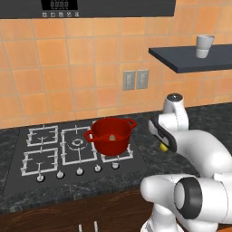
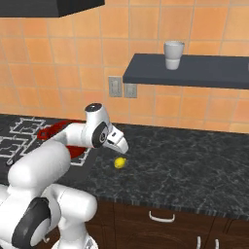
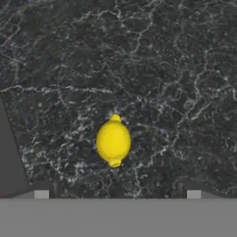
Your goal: Put the lemon and sweet potato in the pot. Retrieve the spatula and lightly stir the vegetables in the pot.
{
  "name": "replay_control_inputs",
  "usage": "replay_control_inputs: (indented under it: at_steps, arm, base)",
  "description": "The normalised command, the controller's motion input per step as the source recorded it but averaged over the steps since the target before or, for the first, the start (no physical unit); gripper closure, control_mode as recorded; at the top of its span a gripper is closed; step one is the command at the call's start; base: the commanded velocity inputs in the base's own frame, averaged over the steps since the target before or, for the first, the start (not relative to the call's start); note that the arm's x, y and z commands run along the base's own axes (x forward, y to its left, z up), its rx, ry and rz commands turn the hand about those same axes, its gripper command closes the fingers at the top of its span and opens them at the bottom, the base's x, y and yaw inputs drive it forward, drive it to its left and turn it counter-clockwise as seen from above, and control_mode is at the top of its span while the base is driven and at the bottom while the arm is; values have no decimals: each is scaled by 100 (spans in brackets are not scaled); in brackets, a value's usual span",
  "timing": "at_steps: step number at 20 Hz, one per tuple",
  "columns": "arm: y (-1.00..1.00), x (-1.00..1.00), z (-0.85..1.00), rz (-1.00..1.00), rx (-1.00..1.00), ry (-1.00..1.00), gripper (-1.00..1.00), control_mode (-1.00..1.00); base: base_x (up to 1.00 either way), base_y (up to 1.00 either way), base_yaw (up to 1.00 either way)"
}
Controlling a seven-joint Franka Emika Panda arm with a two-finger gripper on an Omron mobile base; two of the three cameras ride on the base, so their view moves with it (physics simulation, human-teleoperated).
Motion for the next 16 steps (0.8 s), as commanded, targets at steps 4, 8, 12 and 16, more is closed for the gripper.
replay_control_inputs:
  at_steps: [4, 8, 12, 16]
  arm:
    - [-38, 6, -54, 0, 2, 2, -100, -100]
    - [-4, 11, -50, 0, 7, 5, -100, -100]
    - [0, 31, -34, 1, 8, 7, -100, -100]
    - [0, 55, -26, 0, 2, 9, -100, -100]
  base:
    - [0, 0, 0]
    - [0, 0, 0]
    - [0, 0, 0]
    - [0, 0, 0]
